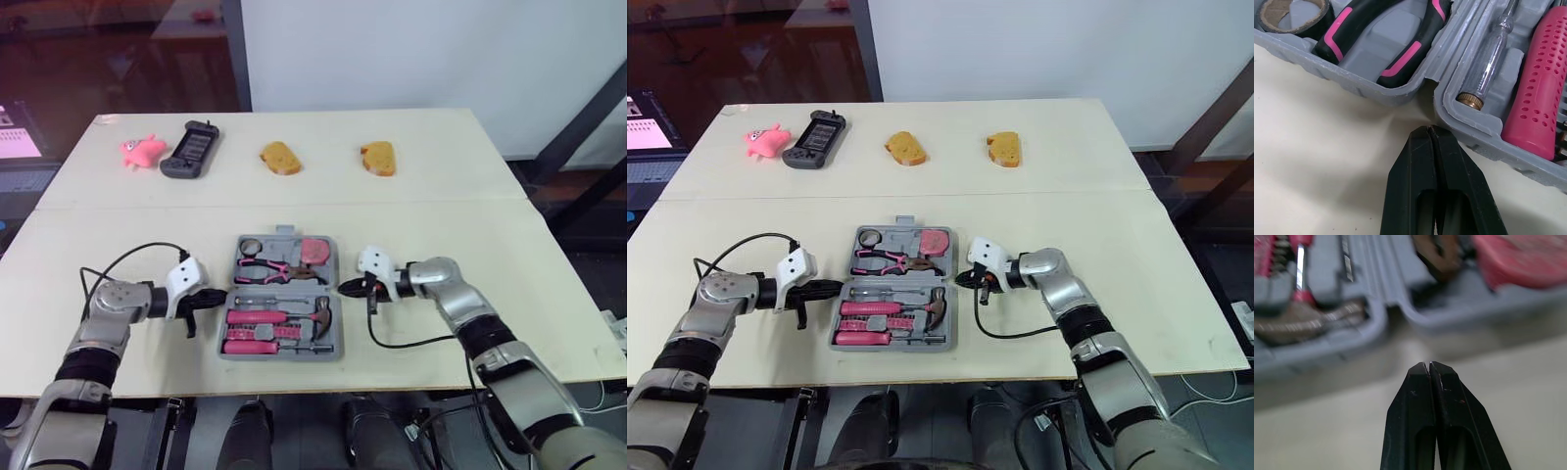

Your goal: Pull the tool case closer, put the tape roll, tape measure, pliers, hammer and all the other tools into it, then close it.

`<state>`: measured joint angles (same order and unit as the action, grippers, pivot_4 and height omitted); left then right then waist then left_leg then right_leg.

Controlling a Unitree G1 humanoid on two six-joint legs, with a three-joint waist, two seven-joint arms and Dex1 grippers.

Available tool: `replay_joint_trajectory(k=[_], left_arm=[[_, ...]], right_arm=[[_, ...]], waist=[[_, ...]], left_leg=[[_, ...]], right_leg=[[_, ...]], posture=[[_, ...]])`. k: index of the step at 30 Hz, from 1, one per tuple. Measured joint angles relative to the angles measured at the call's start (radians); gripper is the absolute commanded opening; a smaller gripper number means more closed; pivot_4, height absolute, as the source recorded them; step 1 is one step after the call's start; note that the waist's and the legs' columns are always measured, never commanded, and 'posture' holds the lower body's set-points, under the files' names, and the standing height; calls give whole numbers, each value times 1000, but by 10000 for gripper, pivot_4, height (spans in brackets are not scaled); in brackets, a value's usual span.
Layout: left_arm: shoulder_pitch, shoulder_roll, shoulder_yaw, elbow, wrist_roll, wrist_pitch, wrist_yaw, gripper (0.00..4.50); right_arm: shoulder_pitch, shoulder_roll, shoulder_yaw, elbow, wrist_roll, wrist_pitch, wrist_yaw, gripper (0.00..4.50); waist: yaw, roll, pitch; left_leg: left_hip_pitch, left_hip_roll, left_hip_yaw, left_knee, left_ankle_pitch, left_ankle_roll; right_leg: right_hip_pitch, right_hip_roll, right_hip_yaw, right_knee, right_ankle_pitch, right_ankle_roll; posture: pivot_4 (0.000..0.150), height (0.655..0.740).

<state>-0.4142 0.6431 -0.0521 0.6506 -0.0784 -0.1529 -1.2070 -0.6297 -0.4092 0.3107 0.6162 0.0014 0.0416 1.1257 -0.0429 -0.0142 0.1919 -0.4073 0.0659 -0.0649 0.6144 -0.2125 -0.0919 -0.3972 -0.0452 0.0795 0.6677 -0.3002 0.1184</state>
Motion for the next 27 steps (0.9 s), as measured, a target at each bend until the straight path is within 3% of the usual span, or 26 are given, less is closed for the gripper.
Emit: replay_joint_trajectory(k=[12,27], left_arm=[[71,-43,6,-126,-21,86,-16,548],[23,-52,-11,-74,19,12,-8,548]], right_arm=[[70,7,-6,-131,-23,74,-19,1181],[103,-14,-7,-233,-40,168,-21,1181]], waist=[[3,0,0],[5,0,0]], left_leg=[[0,0,0,0,0,0],[0,0,0,0,0,0]], right_leg=[[0,0,0,0,0,0],[0,0,-1,0,0,0]], posture=[[1500,7400],[1500,7400]])
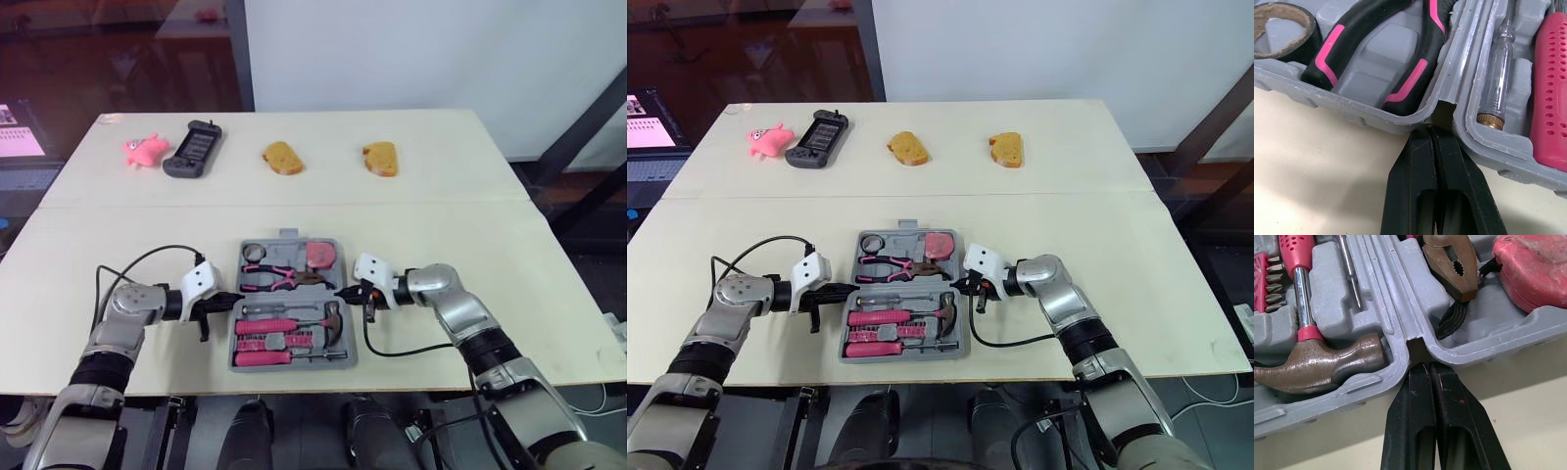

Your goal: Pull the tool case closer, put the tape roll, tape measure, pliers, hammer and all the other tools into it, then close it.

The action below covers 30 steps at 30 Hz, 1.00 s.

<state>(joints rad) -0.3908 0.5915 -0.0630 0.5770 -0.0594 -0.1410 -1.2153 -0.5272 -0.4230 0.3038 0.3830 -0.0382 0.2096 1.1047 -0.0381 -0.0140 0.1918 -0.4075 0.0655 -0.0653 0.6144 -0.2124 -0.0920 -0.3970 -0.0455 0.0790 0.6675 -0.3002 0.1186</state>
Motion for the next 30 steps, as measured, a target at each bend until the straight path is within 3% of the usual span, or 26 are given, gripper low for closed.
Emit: replay_joint_trajectory(k=[21,30], left_arm=[[290,58,42,-325,-41,74,122,548],[288,66,45,-288,-39,34,189,548]], right_arm=[[119,-5,-7,-194,34,149,-1,1181],[120,-25,-7,-192,41,138,-10,1181]], waist=[[-9,0,0],[-6,0,0]], left_leg=[[1,0,0,-1,0,0],[1,0,0,-1,0,0]], right_leg=[[0,0,1,-1,0,0],[0,0,1,-1,0,0]], posture=[[1500,7400],[1500,7400]])
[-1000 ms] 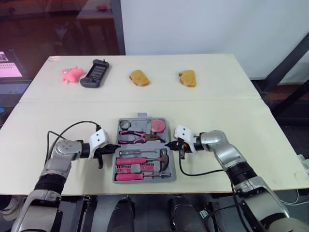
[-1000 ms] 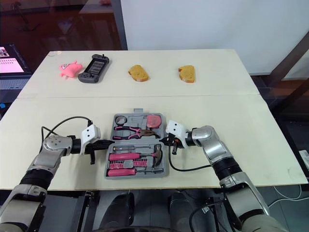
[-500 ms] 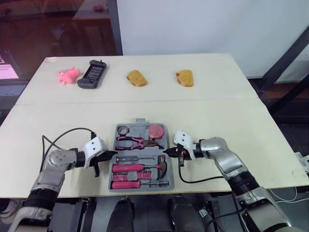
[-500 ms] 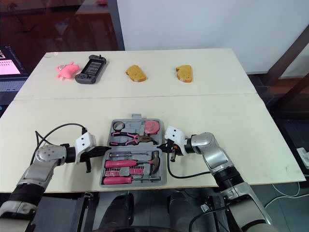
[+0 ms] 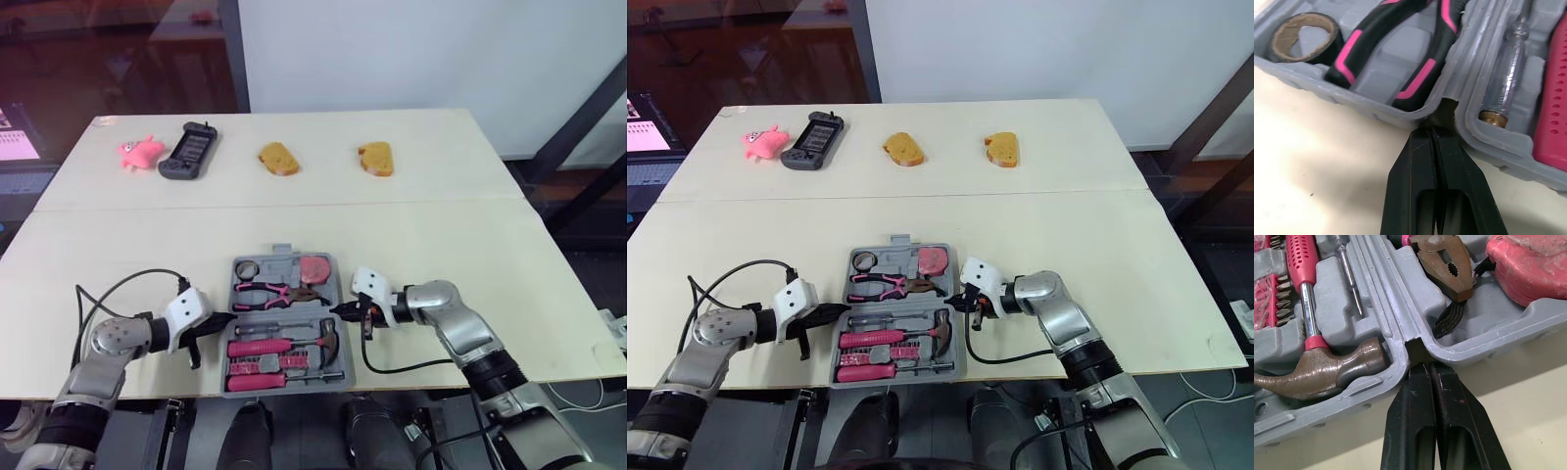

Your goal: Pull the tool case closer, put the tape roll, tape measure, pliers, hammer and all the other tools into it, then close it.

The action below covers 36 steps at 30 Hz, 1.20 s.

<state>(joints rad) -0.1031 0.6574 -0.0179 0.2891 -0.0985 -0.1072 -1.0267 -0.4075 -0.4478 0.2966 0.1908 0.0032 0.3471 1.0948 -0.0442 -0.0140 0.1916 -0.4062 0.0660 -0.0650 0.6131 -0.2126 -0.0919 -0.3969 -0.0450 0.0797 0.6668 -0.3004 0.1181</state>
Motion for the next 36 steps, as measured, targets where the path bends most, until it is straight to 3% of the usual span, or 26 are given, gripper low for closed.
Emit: replay_joint_trajectory(k=[6,9,12,15,18,19,28,36], left_arm=[[54,52,77,-2,-28,6,34,548],[134,54,132,-73,-111,41,14,548],[245,56,172,-272,-266,131,-57,0],[329,68,182,-440,-372,216,-94,0],[408,69,145,-582,-389,279,-79,0],[414,56,108,-611,-383,292,-70,0],[326,2,-43,-537,-238,304,27,0],[250,-12,-105,-499,-184,339,54,0]], right_arm=[[20,-108,-77,7,36,-14,7,1181],[24,-132,-130,-14,102,30,31,1181],[12,-119,-193,-83,233,149,51,10227],[-21,-120,-232,-114,299,221,50,25276],[-52,-104,-240,-83,327,262,22,41003],[-63,-84,-244,-61,332,273,4,44154],[-163,-19,-203,130,290,308,-106,44154],[-273,82,-195,345,257,296,-159,44154]], waist=[[-4,0,0],[-3,0,0],[-1,-1,1],[2,-1,1],[0,-1,1],[0,-1,1],[-1,0,1],[-2,0,1]], left_leg=[[0,0,0,-1,0,0],[-1,0,0,-1,0,0],[-1,0,1,0,0,0],[-1,0,1,0,0,0],[-1,0,2,0,0,0],[-1,0,2,0,0,0],[-2,0,1,0,0,0],[-2,0,1,-1,0,0]], right_leg=[[-1,0,0,0,0,0],[-1,0,0,-1,0,0],[-1,-1,1,-1,0,0],[0,-1,1,-2,0,0],[0,-1,2,-3,-1,-1],[-1,-1,2,-3,-1,-1],[-2,0,1,-2,0,0],[-2,0,2,-2,0,0]], posture=[[1500,7400],[1500,7400],[1500,7400],[1500,7400],[1500,7400],[1500,7400],[1500,7400],[1500,7400]])
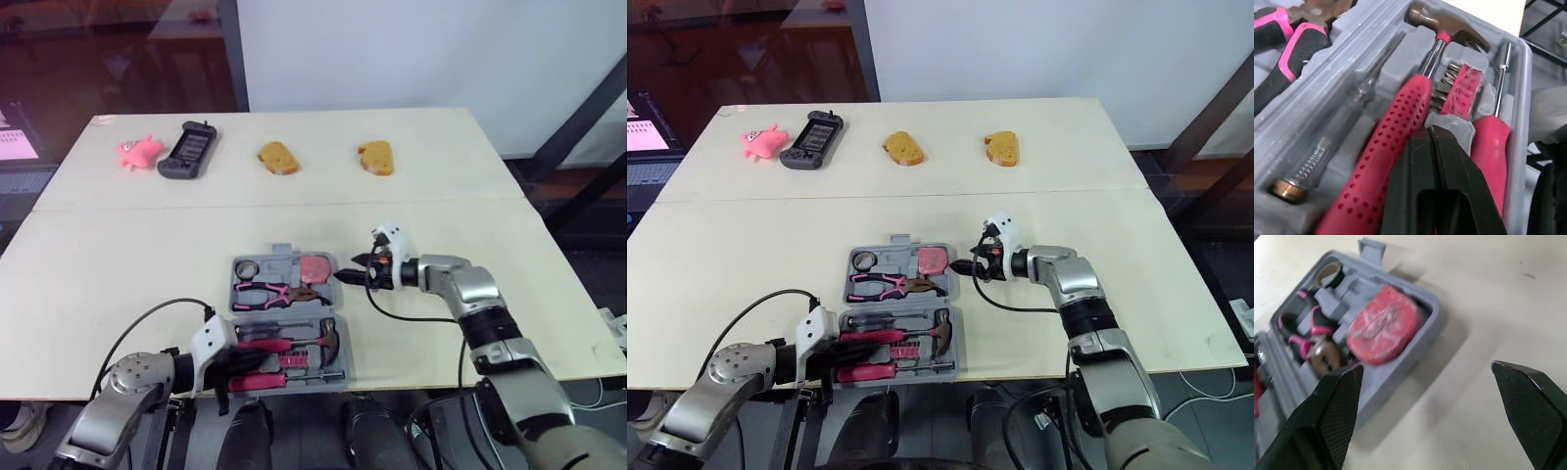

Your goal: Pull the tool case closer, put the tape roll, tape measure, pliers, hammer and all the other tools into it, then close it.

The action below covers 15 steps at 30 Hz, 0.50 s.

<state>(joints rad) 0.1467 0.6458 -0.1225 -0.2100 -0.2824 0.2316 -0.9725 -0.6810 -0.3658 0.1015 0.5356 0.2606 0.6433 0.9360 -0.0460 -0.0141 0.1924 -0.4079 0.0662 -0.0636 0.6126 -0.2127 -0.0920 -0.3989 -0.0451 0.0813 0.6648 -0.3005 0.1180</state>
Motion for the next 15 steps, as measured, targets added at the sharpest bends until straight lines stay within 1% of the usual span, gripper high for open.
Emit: replay_joint_trajectory(k=[7,15], left_arm=[[-21,7,-38,-45,45,51,41,0],[-15,16,-44,-156,49,196,104,0]], right_arm=[[-113,114,-53,198,52,122,24,44154],[-153,163,-174,336,133,197,76,44154]], waist=[[-1,1,-1],[-3,2,-1]], left_leg=[[1,0,0,0,0,0],[1,0,0,-1,0,0]], right_leg=[[2,0,0,0,0,0],[1,0,0,0,0,0]], posture=[[1500,7400],[1500,7400]])
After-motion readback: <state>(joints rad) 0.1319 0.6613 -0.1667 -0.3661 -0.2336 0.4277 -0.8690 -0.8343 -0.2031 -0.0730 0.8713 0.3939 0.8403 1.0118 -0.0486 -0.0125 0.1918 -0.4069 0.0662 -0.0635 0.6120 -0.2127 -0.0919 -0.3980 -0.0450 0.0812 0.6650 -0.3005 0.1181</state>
